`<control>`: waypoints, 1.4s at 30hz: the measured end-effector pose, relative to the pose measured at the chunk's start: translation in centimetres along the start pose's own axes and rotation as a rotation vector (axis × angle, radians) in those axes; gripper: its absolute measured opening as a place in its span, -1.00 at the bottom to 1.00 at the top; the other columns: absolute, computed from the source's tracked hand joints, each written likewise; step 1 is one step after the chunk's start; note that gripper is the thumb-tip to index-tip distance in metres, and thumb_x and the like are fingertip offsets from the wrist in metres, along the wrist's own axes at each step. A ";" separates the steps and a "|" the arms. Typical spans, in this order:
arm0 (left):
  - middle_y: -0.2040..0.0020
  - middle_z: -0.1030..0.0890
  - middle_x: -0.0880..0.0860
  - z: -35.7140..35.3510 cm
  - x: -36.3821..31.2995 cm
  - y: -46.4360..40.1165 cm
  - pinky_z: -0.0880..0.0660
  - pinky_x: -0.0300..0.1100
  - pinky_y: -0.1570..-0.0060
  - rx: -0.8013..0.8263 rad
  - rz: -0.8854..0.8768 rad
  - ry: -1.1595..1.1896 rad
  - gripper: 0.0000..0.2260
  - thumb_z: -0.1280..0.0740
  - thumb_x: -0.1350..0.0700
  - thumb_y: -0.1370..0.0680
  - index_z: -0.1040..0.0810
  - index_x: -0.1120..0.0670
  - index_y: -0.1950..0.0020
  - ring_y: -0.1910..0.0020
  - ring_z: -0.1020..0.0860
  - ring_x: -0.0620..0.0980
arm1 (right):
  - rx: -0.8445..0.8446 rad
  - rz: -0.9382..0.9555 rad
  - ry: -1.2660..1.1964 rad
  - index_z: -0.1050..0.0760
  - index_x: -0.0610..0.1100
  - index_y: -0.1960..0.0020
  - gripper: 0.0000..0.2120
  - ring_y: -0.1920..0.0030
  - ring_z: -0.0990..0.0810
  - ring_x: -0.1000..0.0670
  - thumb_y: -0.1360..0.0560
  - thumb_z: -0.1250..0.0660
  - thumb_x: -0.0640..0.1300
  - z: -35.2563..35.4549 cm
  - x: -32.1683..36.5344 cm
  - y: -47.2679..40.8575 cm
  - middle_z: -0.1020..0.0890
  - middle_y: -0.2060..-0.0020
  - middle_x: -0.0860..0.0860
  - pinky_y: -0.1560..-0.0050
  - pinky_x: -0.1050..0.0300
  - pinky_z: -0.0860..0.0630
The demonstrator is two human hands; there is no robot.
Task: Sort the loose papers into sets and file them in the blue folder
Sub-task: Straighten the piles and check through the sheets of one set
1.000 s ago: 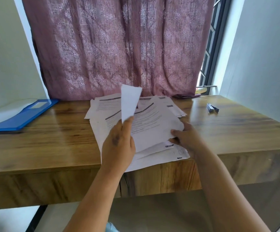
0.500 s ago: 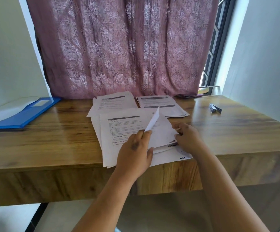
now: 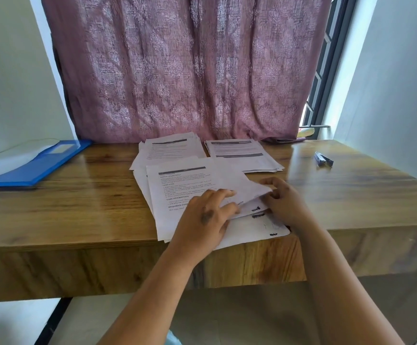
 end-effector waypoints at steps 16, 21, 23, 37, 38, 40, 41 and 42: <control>-0.04 -0.59 0.09 0.2 4.2 0.6 -0.58 -0.28 0.15 -0.086 0.361 0.202 -0.66 -0.29 0.29 -0.58 -0.28 -0.04 -0.21 0.08 -0.61 -0.04 | -0.130 -0.102 -0.208 -0.53 0.05 -0.05 -0.88 0.15 -0.64 -0.03 -0.59 -0.24 -0.12 1.2 -2.1 -0.1 -0.68 0.11 -0.02 0.14 -0.05 -0.61; -0.34 -0.51 0.00 -1.0 4.0 0.8 -0.48 -0.26 -0.16 0.080 0.372 0.179 -0.77 -0.24 0.00 -0.62 -0.51 0.00 -0.25 -0.34 -0.45 0.00 | -0.101 0.017 -0.007 -0.55 0.02 0.04 -0.80 0.21 -0.55 0.05 -0.40 -0.52 -0.03 1.0 -0.7 0.2 -0.61 0.21 0.03 0.26 0.24 -0.42; -0.33 -0.51 -0.07 -1.2 3.8 0.9 -0.44 -0.27 -0.14 0.127 0.374 0.146 -0.59 -0.28 -0.25 -0.53 -0.50 -0.08 -0.29 -0.29 -0.47 -0.07 | -0.108 -0.009 -0.060 -0.58 0.03 0.09 -0.86 0.20 -0.60 -0.01 -0.40 -0.51 -0.07 1.2 -1.0 0.1 -0.66 0.23 0.00 0.23 0.15 -0.50; -0.12 -0.64 0.00 -1.4 5.6 1.2 -0.54 -0.33 0.13 0.034 0.464 0.321 -0.74 -0.25 -0.05 -0.62 -0.58 0.09 -0.15 -0.02 -0.61 -0.04 | 0.052 -0.053 0.084 -0.57 0.03 0.06 -0.70 0.23 -0.61 0.01 -0.29 -0.59 0.04 1.1 -0.8 2.3 -0.60 0.28 0.04 0.28 0.16 -0.50; -0.13 -0.64 0.00 -1.4 5.6 1.2 -0.54 -0.32 0.12 0.033 0.460 0.312 -0.74 -0.25 -0.06 -0.62 -0.58 0.08 -0.16 -0.03 -0.61 -0.04 | 0.040 -0.046 0.130 -0.57 0.03 0.05 -0.70 0.21 -0.59 0.01 -0.29 -0.60 -0.01 1.2 -0.6 2.2 -0.59 0.27 0.03 0.28 0.18 -0.48; -0.15 -0.63 -0.01 -1.5 5.3 1.3 -0.54 -0.31 0.07 0.025 0.439 0.275 -0.73 -0.25 -0.09 -0.62 -0.57 0.06 -0.16 -0.04 -0.61 -0.04 | -0.005 -0.034 0.169 -0.57 0.02 0.08 -0.76 0.22 -0.58 0.03 -0.33 -0.58 -0.06 1.6 -0.1 2.0 -0.60 0.27 0.04 0.28 0.24 -0.41; -0.15 -0.63 -0.02 -1.6 5.1 1.4 -0.53 -0.30 0.04 0.017 0.420 0.238 -0.72 -0.24 -0.10 -0.62 -0.57 0.05 -0.17 -0.05 -0.61 -0.04 | -0.029 -0.021 0.165 -0.57 0.01 0.10 -0.80 0.23 -0.57 0.04 -0.35 -0.56 -0.07 1.8 0.2 2.0 -0.61 0.28 0.04 0.29 0.25 -0.39; -0.14 -0.63 -0.01 -1.5 4.8 1.5 -0.52 -0.30 0.02 0.007 0.396 0.197 -0.71 -0.23 -0.11 -0.62 -0.57 0.05 -0.17 -0.04 -0.61 -0.04 | -0.057 -0.010 0.156 -0.58 0.00 0.13 -0.85 0.24 -0.57 0.05 -0.38 -0.54 -0.08 2.1 0.6 2.0 -0.63 0.29 0.04 0.30 0.25 -0.38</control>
Point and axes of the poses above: each hand's wrist, its own y-axis away from the middle knuckle, its own z-axis out of the back of the hand, x = y × z, the point moved 9 cm from there along -y, towards the middle knuckle
